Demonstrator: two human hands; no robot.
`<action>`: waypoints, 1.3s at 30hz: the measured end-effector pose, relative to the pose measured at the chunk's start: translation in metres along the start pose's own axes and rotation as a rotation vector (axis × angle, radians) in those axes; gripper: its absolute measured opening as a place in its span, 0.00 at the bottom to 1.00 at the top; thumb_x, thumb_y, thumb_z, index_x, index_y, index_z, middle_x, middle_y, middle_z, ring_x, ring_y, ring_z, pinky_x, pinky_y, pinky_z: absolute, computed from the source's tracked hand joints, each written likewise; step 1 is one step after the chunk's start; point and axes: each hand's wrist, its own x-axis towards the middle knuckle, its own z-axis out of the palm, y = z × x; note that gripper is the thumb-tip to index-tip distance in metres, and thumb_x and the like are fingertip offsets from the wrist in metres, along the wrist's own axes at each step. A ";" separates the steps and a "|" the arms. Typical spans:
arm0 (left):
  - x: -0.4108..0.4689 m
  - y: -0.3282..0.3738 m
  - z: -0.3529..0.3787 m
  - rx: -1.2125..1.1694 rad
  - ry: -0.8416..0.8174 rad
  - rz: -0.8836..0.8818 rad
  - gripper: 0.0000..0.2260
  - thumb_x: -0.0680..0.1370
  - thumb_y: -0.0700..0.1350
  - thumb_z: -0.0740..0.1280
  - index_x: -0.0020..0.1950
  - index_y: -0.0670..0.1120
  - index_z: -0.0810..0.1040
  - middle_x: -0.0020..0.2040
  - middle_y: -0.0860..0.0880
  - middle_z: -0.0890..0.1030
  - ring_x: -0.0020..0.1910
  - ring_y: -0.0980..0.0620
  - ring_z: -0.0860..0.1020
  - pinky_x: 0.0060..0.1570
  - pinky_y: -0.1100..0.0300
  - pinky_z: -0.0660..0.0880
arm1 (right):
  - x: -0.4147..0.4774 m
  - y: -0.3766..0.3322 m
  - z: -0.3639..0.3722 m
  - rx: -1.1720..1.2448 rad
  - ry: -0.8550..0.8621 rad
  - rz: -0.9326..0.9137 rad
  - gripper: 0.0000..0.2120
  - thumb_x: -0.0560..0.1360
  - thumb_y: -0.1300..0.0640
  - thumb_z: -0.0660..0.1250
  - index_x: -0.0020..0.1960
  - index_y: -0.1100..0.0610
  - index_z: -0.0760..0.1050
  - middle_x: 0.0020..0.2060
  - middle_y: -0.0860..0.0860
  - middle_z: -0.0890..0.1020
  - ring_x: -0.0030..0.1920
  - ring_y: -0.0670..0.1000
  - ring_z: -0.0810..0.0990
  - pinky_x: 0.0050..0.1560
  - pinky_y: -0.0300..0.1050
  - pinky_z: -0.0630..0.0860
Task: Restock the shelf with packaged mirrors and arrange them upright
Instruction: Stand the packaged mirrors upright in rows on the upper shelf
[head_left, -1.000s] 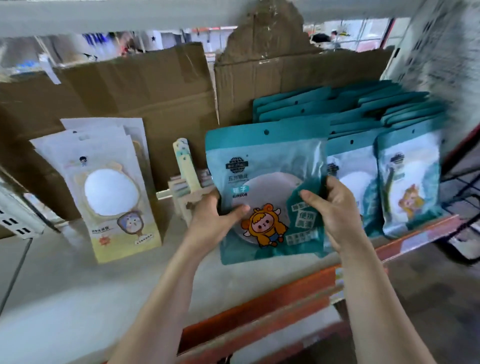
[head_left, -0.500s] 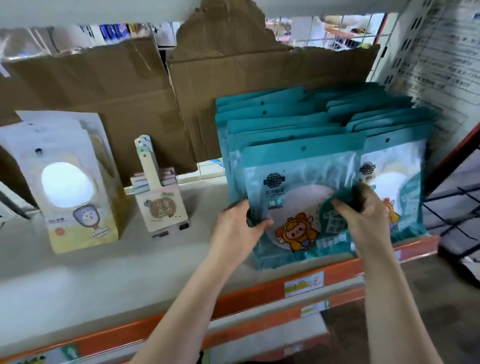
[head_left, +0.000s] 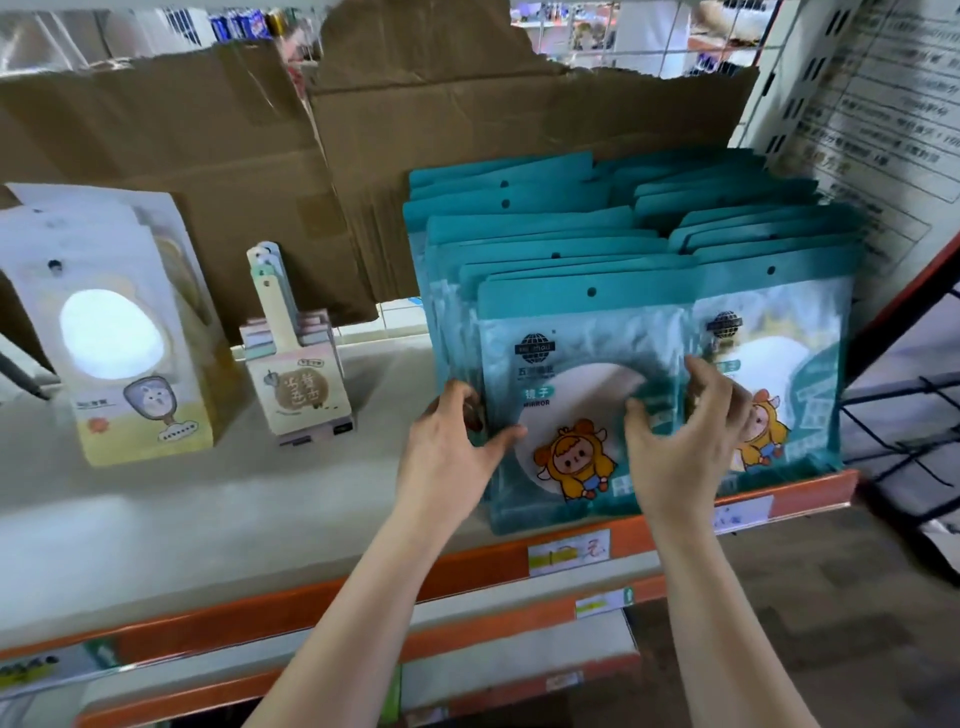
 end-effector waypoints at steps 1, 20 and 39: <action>-0.001 0.000 -0.002 0.005 0.017 -0.004 0.19 0.71 0.60 0.67 0.53 0.49 0.69 0.47 0.51 0.79 0.45 0.50 0.78 0.44 0.54 0.78 | -0.002 -0.001 0.002 0.013 0.030 -0.068 0.23 0.70 0.59 0.71 0.62 0.63 0.70 0.56 0.60 0.74 0.59 0.56 0.70 0.67 0.52 0.64; 0.037 -0.136 -0.126 -0.172 0.173 -0.203 0.32 0.73 0.47 0.72 0.72 0.44 0.61 0.70 0.46 0.67 0.70 0.47 0.64 0.60 0.64 0.60 | -0.076 -0.130 0.173 0.073 -0.971 -0.008 0.45 0.70 0.53 0.74 0.77 0.52 0.49 0.74 0.51 0.58 0.73 0.52 0.59 0.71 0.46 0.61; 0.111 -0.177 -0.119 -0.572 0.041 -0.209 0.29 0.68 0.37 0.75 0.59 0.53 0.62 0.52 0.57 0.76 0.49 0.67 0.76 0.43 0.76 0.73 | -0.064 -0.150 0.256 0.260 -0.915 0.096 0.28 0.65 0.56 0.77 0.61 0.49 0.69 0.54 0.40 0.79 0.54 0.40 0.78 0.57 0.40 0.76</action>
